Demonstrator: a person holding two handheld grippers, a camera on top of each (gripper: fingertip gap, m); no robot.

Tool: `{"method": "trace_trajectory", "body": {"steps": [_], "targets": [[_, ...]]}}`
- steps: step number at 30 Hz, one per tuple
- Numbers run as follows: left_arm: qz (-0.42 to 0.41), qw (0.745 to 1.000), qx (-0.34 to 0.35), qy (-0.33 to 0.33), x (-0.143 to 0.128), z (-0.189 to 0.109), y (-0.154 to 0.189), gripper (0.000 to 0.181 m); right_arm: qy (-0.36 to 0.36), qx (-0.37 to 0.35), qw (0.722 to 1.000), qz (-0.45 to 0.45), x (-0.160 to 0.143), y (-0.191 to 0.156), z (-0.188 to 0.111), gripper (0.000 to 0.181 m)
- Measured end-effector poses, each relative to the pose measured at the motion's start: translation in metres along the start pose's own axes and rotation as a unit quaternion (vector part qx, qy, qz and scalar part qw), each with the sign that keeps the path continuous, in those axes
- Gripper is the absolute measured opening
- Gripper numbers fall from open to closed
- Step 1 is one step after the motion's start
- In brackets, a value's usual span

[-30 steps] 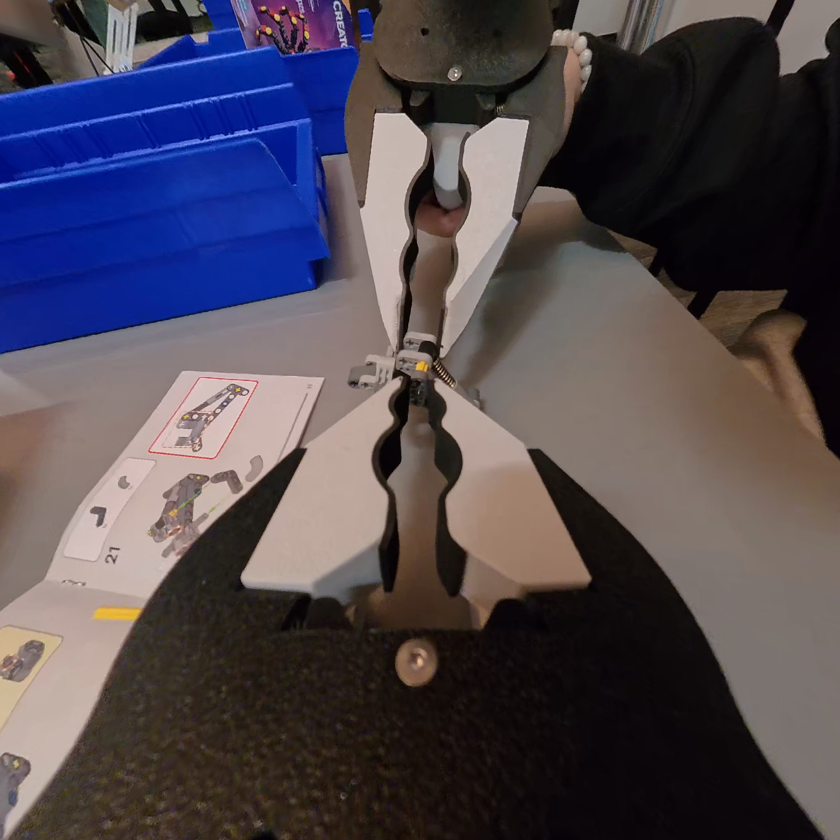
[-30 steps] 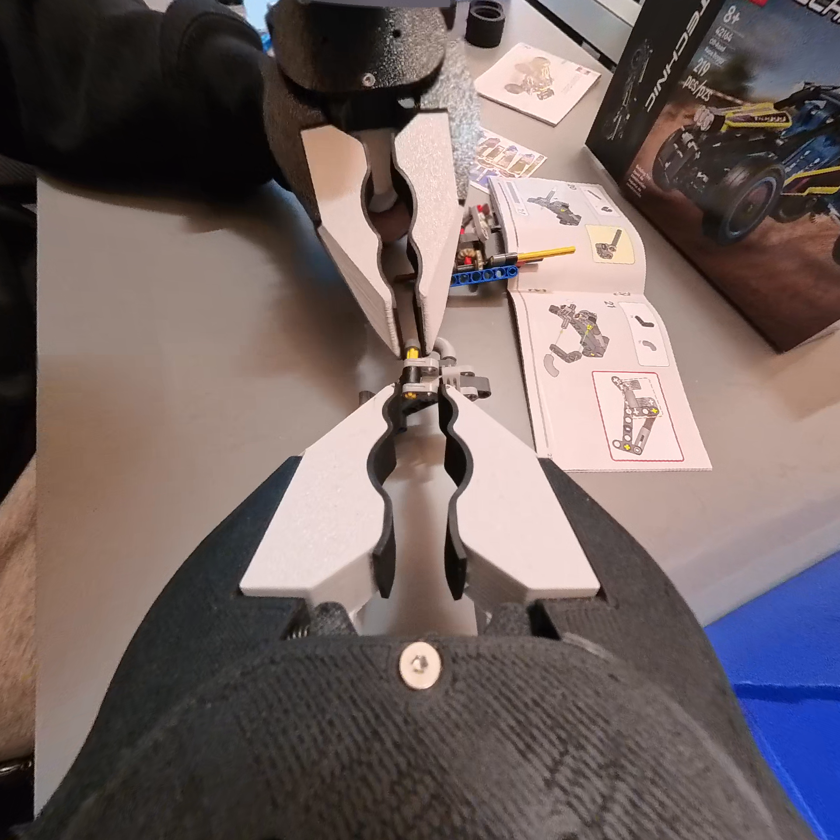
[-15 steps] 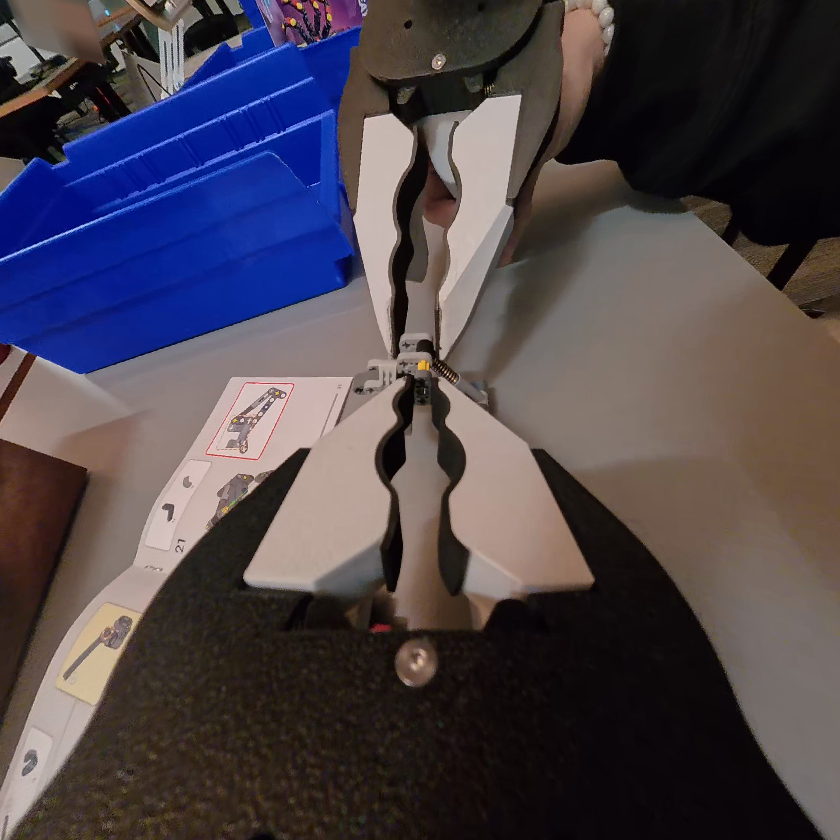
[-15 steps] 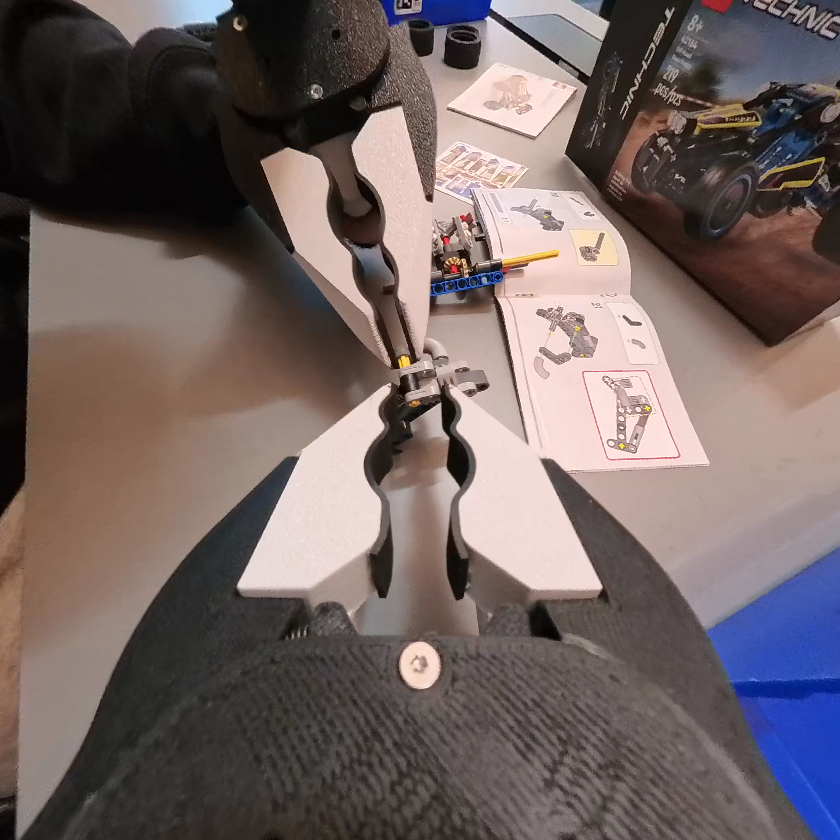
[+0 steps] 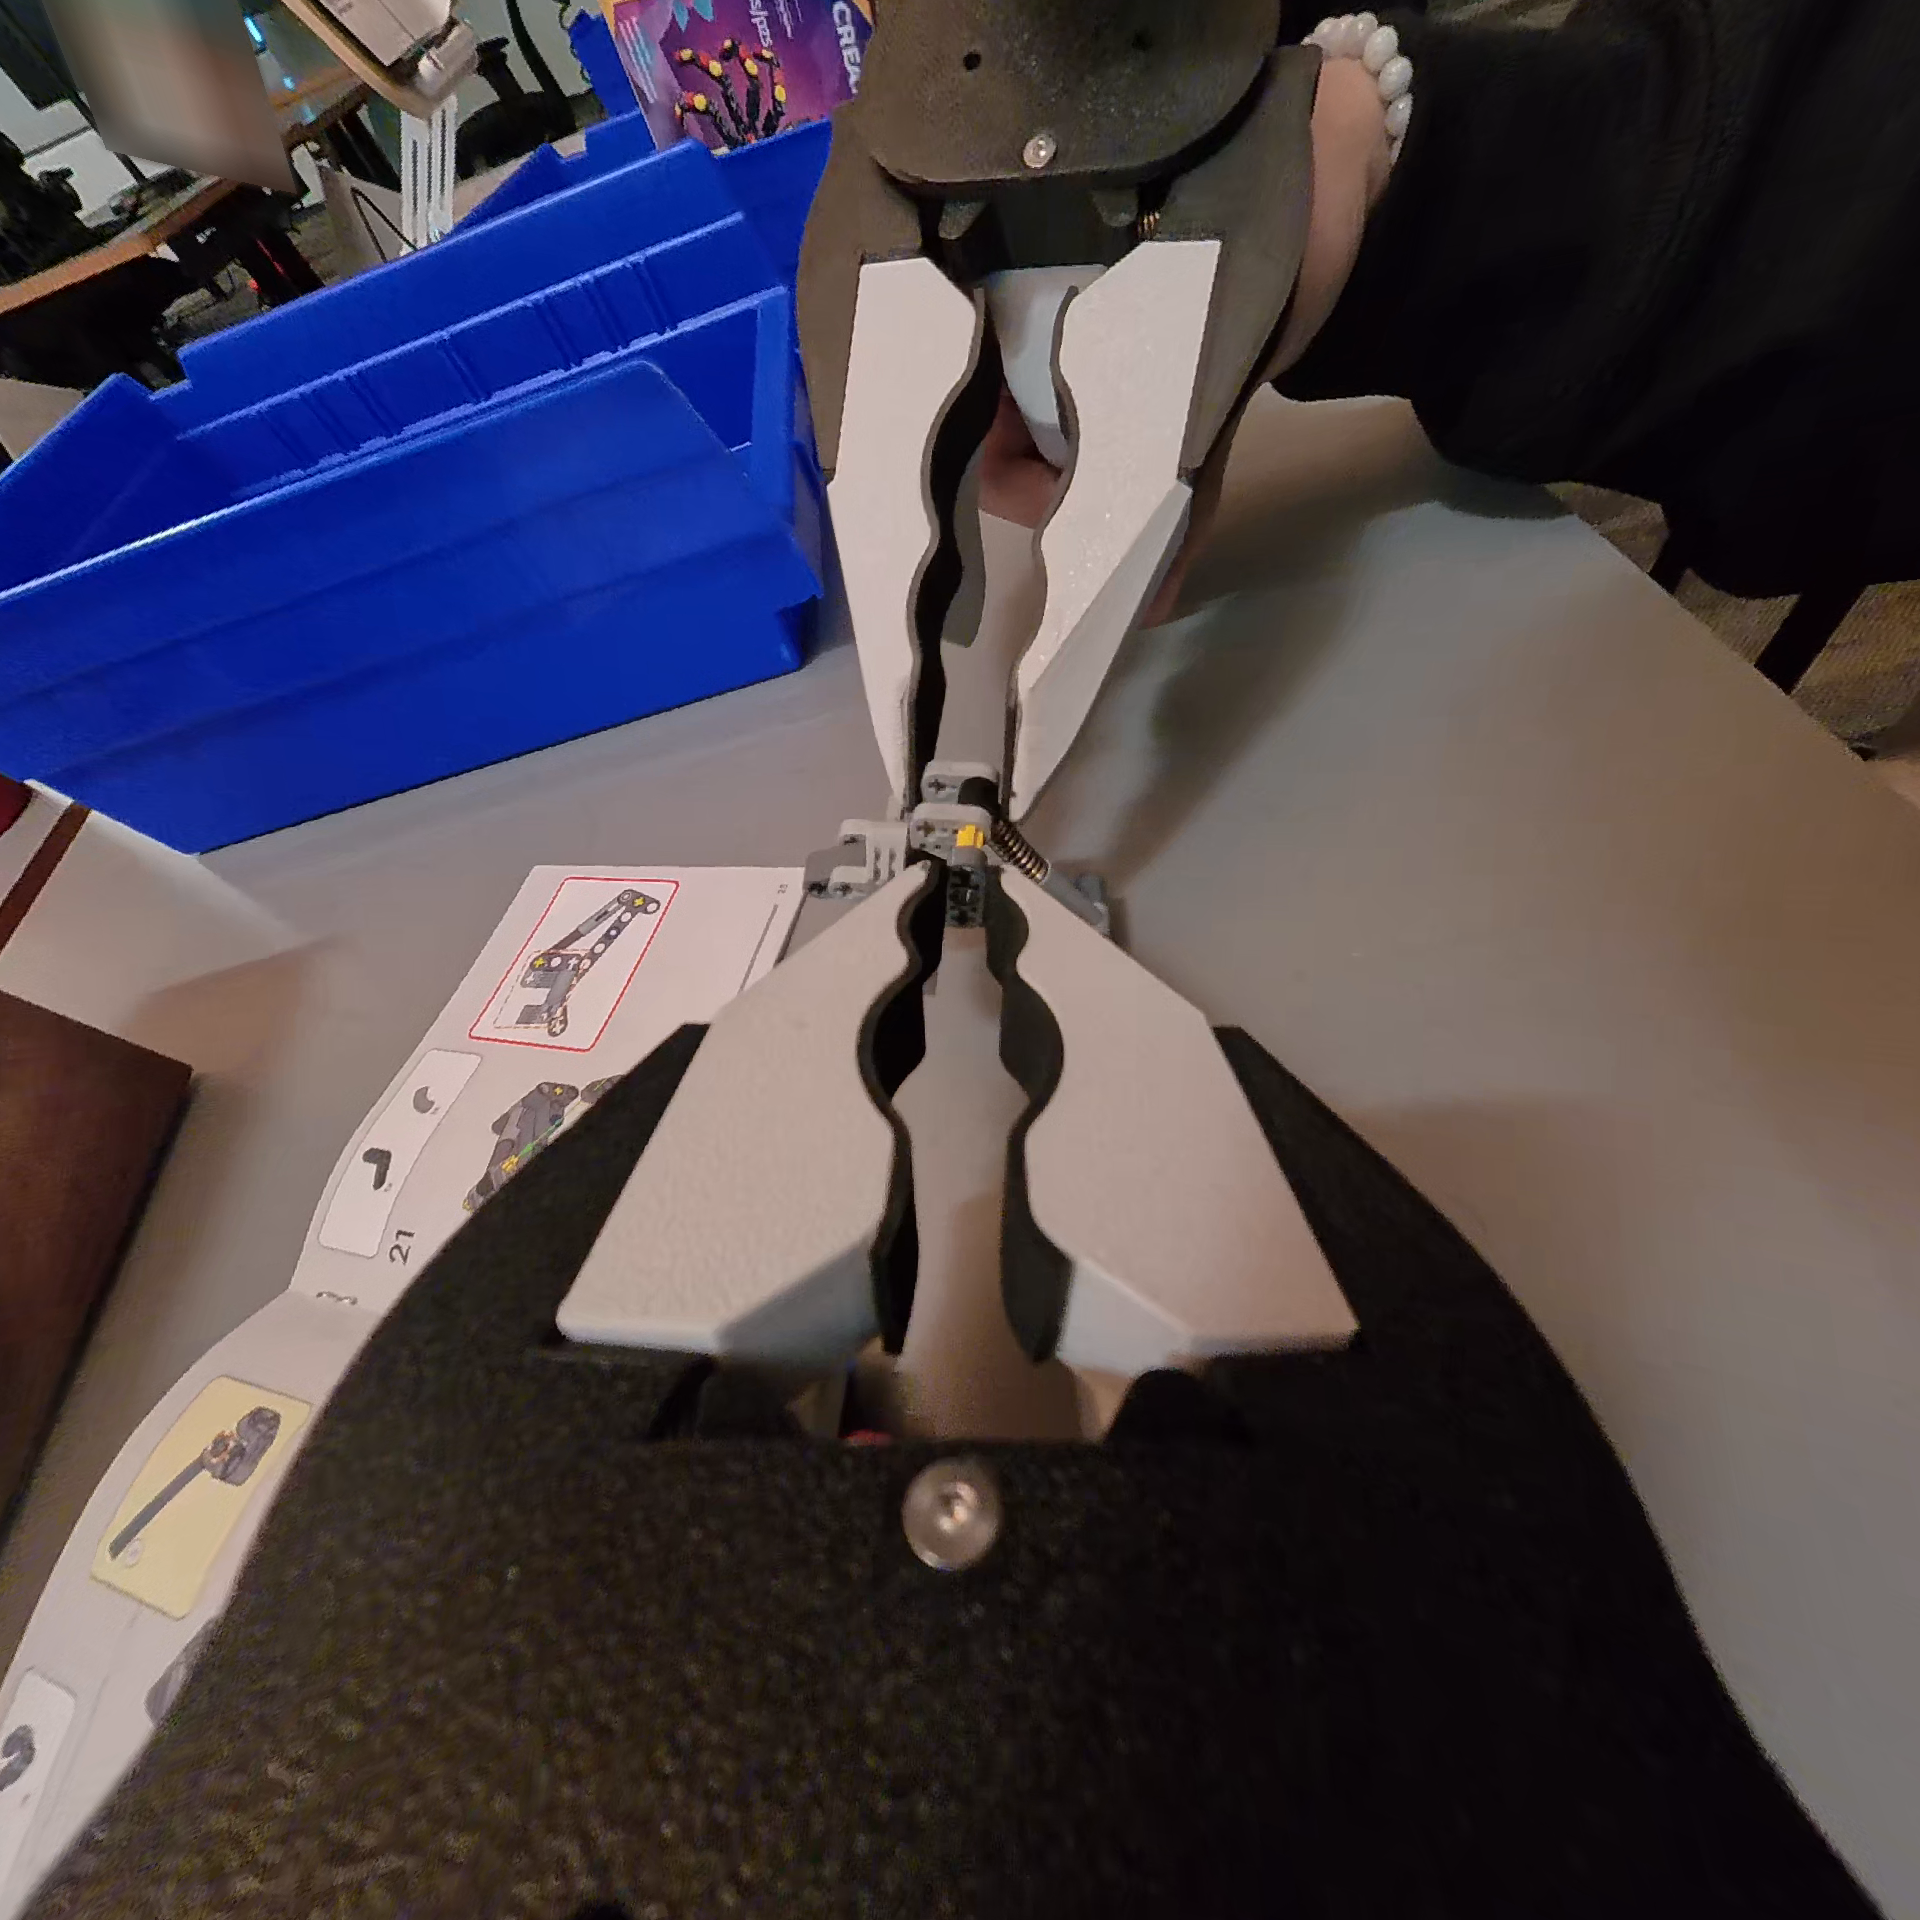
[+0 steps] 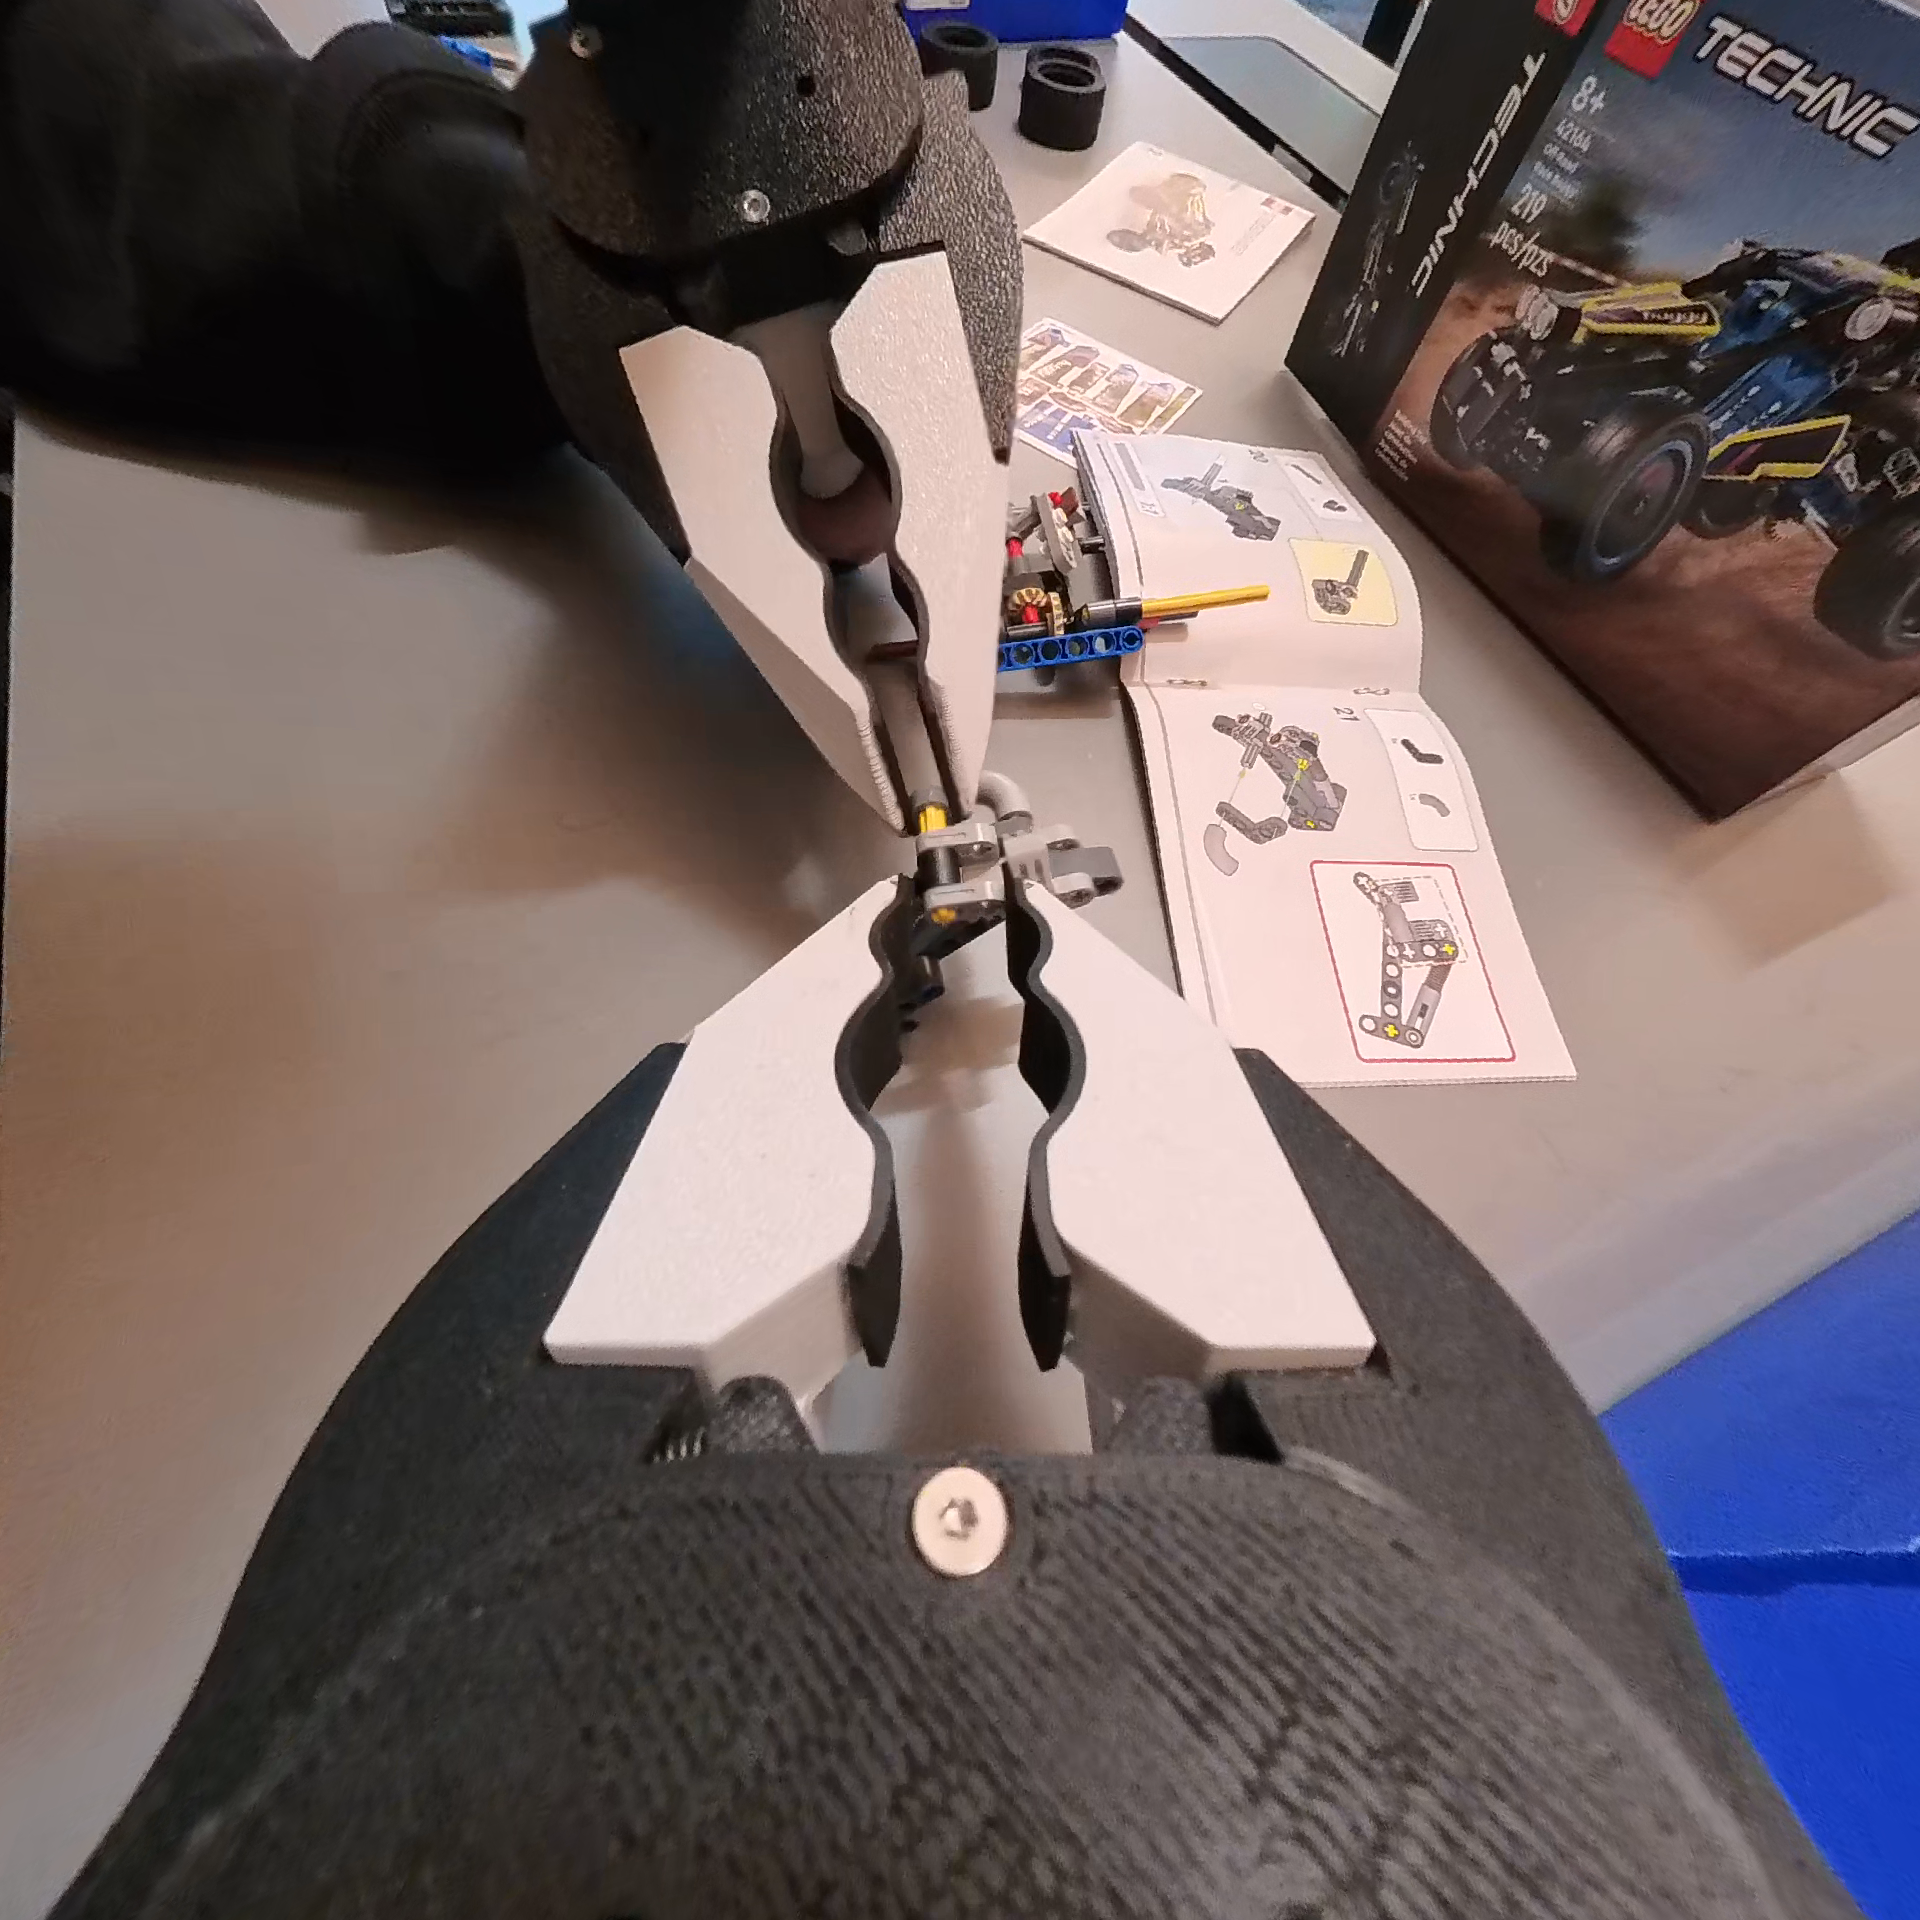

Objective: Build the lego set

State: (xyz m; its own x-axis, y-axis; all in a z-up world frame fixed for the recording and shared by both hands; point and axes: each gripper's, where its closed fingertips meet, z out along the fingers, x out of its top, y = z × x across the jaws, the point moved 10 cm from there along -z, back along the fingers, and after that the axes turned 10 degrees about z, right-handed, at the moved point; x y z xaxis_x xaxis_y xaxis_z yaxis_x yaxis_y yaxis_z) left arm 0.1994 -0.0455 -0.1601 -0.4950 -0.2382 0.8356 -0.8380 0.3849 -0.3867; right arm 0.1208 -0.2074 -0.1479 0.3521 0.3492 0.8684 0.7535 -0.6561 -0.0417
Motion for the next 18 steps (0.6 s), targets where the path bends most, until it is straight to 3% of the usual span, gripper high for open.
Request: {"method": "trace_trajectory", "body": {"steps": [18], "targets": [[-0.015, 0.999, -0.027, 0.016, -0.0033, -0.0044, -0.0031, 0.012, 0.01, 0.025, 1.0, 0.002, -0.0017, 0.0004, 0.002, 0.014]]}}
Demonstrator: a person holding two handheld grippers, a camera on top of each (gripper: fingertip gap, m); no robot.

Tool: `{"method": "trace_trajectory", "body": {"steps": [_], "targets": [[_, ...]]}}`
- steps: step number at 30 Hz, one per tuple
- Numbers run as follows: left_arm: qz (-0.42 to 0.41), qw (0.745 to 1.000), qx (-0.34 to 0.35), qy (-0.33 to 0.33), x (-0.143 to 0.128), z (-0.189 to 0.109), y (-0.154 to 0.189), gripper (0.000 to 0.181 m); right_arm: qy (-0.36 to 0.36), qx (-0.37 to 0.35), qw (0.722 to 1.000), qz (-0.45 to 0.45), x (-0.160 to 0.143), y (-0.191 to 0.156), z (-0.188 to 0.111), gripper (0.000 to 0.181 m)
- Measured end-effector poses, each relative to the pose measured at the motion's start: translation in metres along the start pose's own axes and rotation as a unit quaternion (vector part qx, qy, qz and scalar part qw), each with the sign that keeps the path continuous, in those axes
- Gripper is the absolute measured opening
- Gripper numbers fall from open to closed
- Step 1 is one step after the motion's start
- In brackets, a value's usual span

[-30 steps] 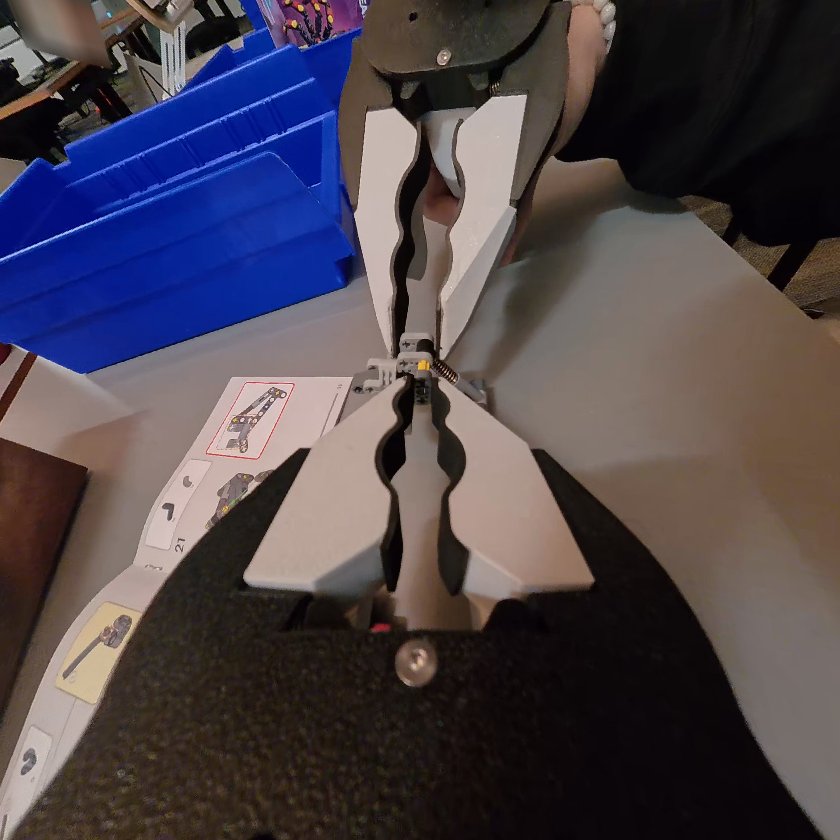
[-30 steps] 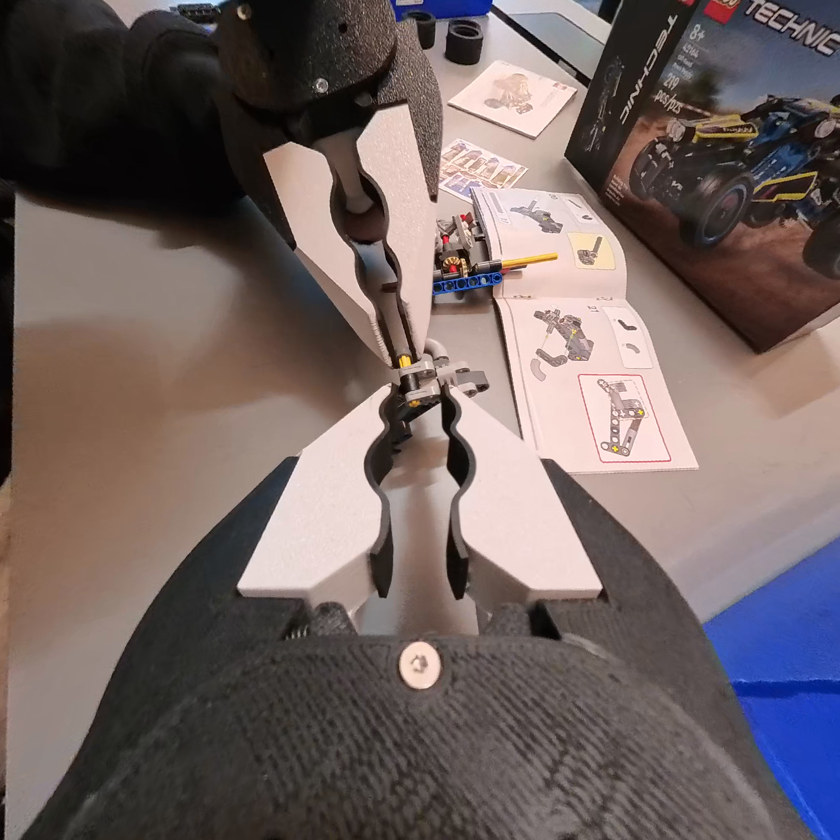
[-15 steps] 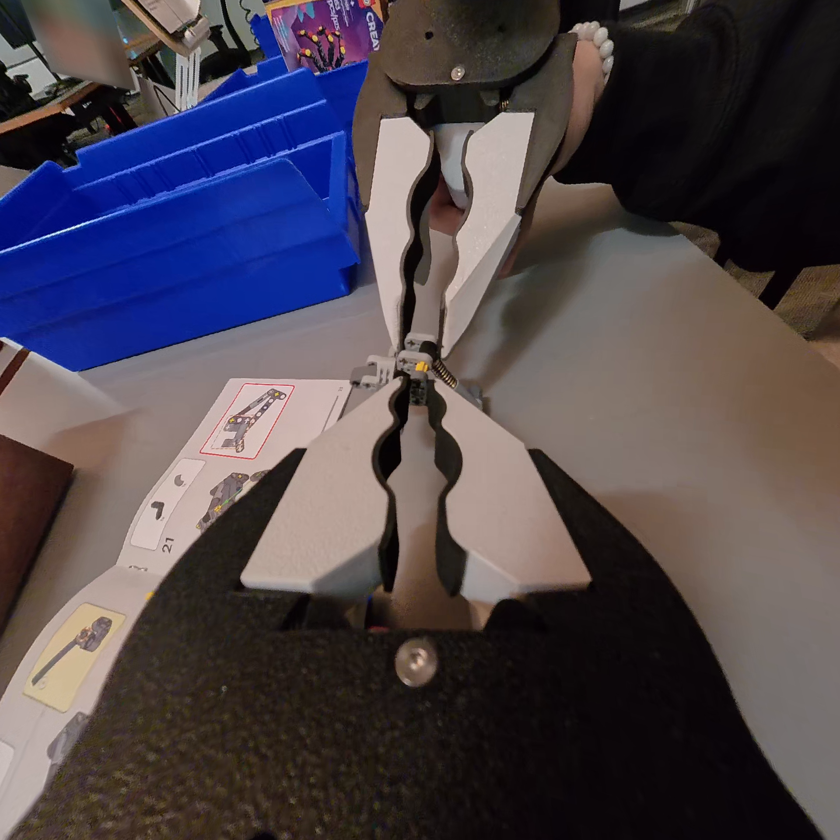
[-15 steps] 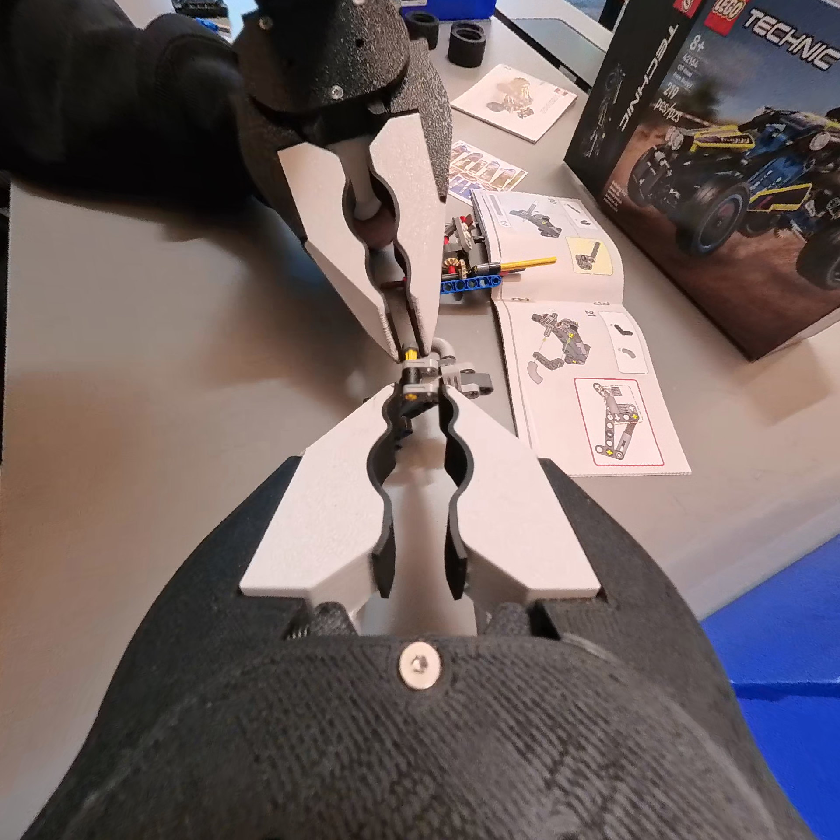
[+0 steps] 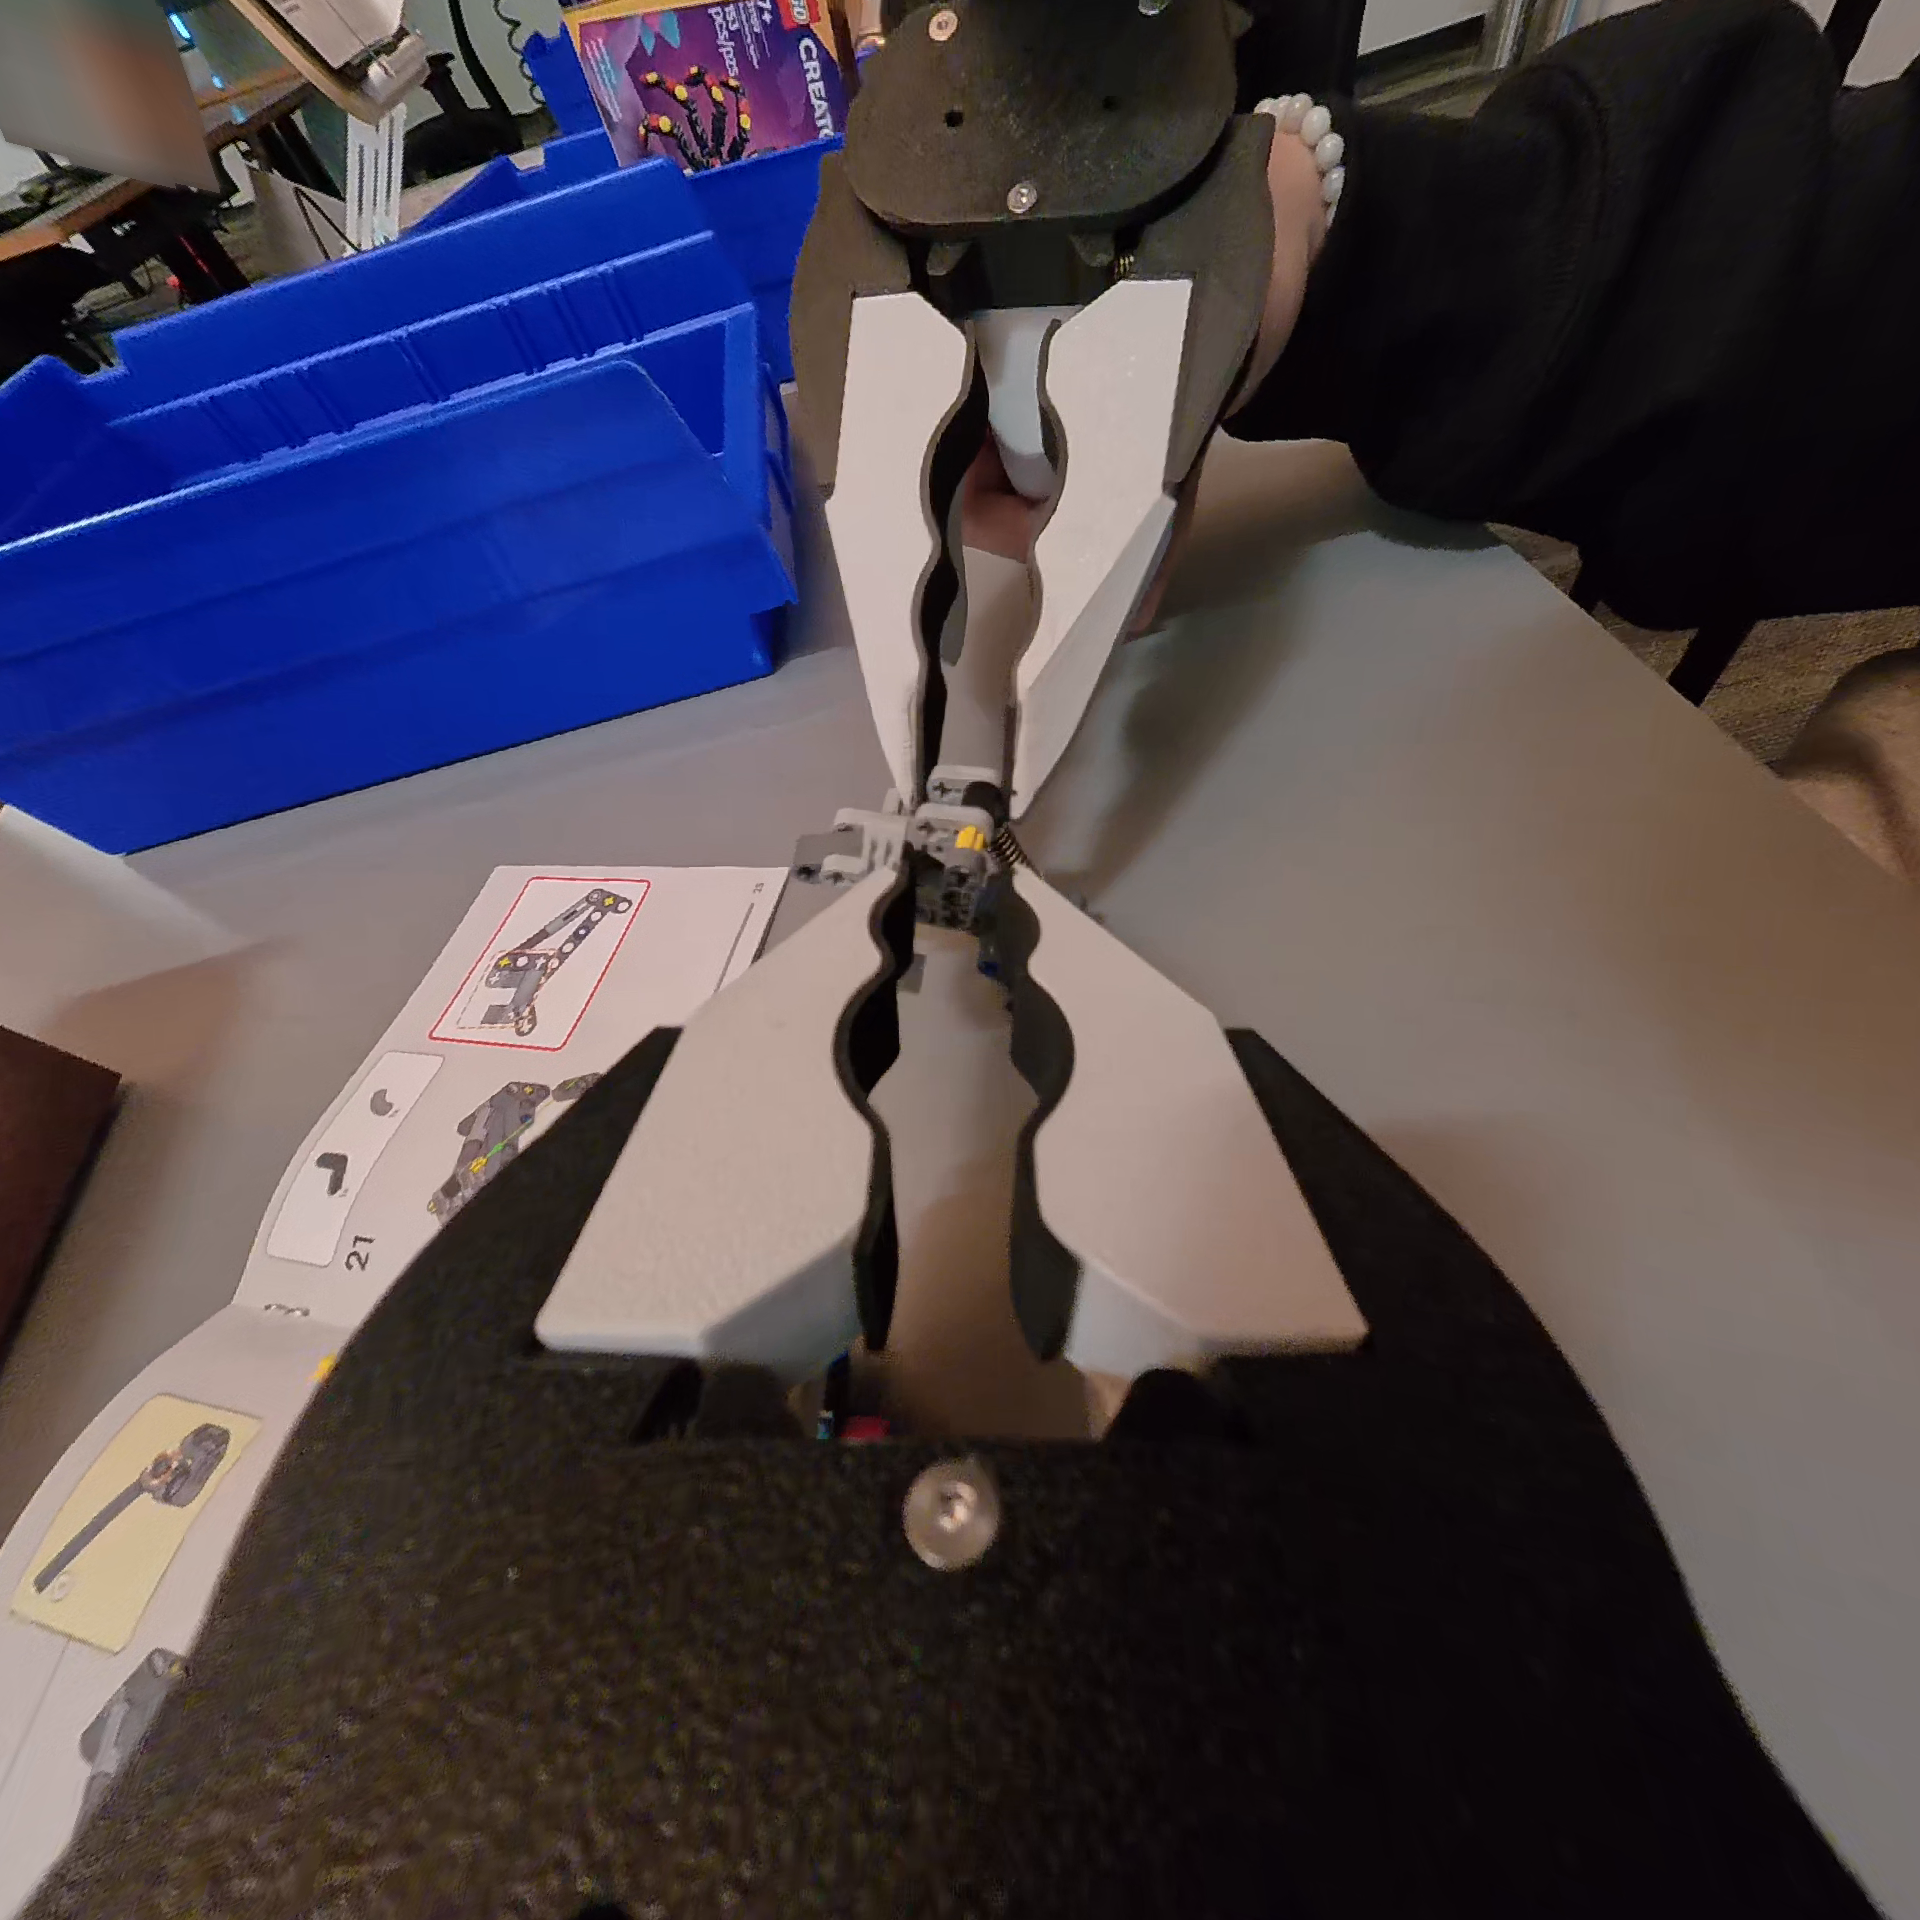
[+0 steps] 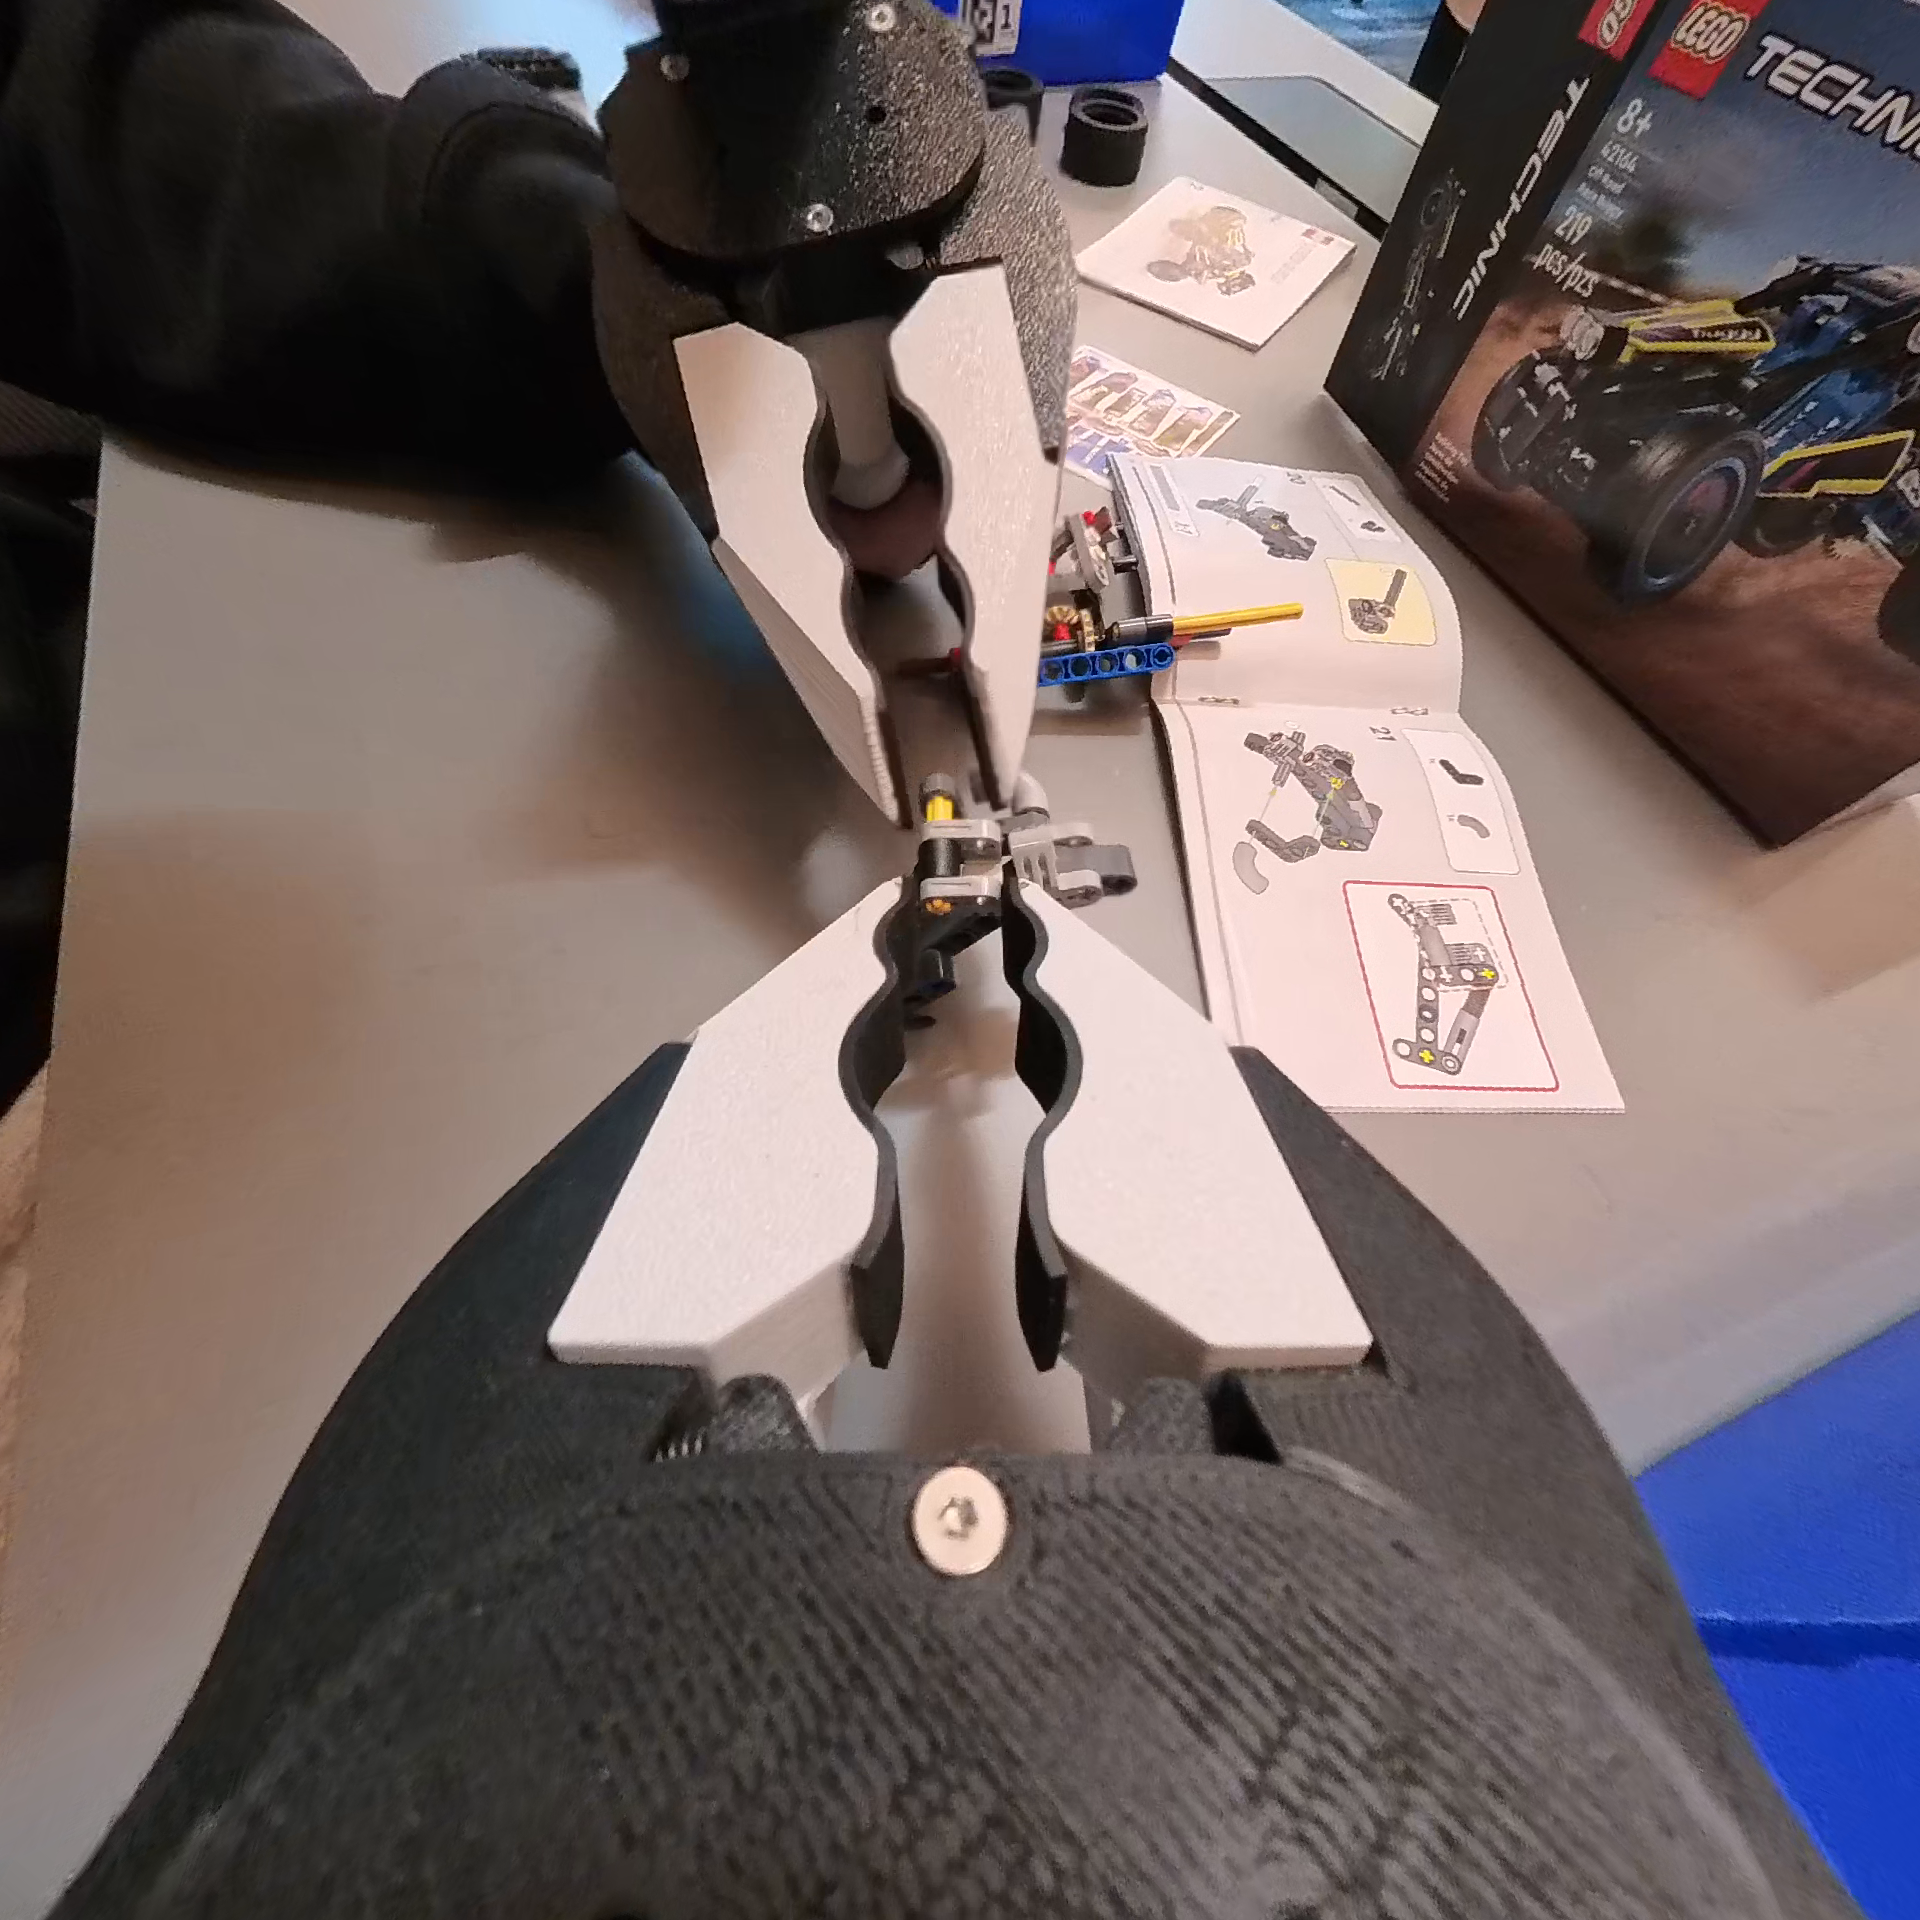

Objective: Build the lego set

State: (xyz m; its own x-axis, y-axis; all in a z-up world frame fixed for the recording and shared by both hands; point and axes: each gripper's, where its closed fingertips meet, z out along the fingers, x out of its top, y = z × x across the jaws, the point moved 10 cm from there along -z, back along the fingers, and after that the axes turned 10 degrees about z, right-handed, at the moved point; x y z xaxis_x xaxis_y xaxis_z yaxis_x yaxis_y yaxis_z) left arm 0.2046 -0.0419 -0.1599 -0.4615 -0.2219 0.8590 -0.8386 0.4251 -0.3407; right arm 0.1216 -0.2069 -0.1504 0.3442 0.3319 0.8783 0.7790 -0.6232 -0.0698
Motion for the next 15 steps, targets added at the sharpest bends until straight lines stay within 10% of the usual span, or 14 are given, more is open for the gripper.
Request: {"method": "trace_trajectory", "body": {"steps": [15], "targets": [[0.001, 1.0, -0.024, 0.002, -0.0031, -0.009, -0.0041, 0.01, 0.008, 0.011, 1.0, 0.001, -0.0016, 0.0005, 0.0008, 0.013]]}}
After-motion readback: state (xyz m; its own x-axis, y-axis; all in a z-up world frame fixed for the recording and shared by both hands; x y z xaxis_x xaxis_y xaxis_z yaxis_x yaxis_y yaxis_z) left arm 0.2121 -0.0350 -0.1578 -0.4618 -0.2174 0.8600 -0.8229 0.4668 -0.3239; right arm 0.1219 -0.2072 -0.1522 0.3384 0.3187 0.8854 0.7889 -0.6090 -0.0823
